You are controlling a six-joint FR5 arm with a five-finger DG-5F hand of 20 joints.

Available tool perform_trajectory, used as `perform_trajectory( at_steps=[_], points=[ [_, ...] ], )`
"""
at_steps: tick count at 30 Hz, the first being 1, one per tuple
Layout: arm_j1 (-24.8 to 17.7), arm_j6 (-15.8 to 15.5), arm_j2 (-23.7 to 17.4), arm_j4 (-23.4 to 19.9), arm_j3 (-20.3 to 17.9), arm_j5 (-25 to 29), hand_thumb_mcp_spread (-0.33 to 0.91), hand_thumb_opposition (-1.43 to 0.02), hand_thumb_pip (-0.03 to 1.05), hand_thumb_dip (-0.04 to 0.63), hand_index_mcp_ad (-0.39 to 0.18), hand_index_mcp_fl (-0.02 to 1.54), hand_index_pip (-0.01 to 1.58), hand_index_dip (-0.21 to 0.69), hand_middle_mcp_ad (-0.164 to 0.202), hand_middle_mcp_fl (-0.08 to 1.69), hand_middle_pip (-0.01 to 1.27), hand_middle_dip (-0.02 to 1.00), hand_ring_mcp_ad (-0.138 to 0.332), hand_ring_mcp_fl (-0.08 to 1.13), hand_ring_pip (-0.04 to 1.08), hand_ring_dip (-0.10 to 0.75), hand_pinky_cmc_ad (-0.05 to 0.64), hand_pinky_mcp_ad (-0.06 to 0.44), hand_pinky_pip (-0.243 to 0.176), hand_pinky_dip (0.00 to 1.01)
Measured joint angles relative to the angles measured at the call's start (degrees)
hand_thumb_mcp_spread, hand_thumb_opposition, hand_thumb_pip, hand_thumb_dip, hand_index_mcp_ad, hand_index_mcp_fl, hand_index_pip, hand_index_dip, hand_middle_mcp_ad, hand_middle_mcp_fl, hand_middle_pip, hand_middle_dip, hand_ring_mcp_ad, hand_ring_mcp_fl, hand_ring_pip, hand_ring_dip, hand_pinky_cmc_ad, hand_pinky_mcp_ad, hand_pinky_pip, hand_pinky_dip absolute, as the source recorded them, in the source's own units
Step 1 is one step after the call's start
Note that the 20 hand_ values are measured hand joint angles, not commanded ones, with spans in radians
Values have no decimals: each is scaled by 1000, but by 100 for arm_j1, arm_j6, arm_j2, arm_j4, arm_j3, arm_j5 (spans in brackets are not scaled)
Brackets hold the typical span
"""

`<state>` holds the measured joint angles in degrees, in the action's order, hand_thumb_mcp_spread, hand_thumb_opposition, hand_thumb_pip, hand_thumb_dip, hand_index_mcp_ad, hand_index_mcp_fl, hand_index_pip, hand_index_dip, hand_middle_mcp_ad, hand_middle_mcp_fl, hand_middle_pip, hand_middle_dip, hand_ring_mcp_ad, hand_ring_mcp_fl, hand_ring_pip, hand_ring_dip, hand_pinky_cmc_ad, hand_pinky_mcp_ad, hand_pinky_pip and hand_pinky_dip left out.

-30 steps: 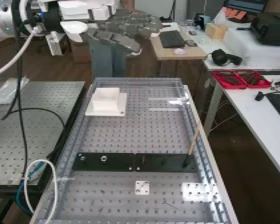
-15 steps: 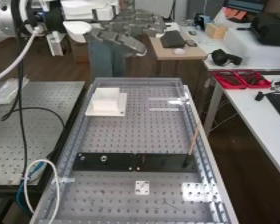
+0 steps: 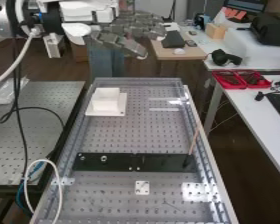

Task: Grab the bearing and place it in the white container

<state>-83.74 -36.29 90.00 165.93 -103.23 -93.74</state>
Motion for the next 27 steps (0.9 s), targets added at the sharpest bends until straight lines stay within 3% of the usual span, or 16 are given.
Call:
perform_trajectory(
  at_steps=[27],
  points=[
    [145, 23, -83, -60, -114, -154, 250, -714, 541, 188, -75, 63, 99, 185, 65, 79, 126, 208, 119, 0, 96, 131, 367, 298, -73, 384]
  ],
)
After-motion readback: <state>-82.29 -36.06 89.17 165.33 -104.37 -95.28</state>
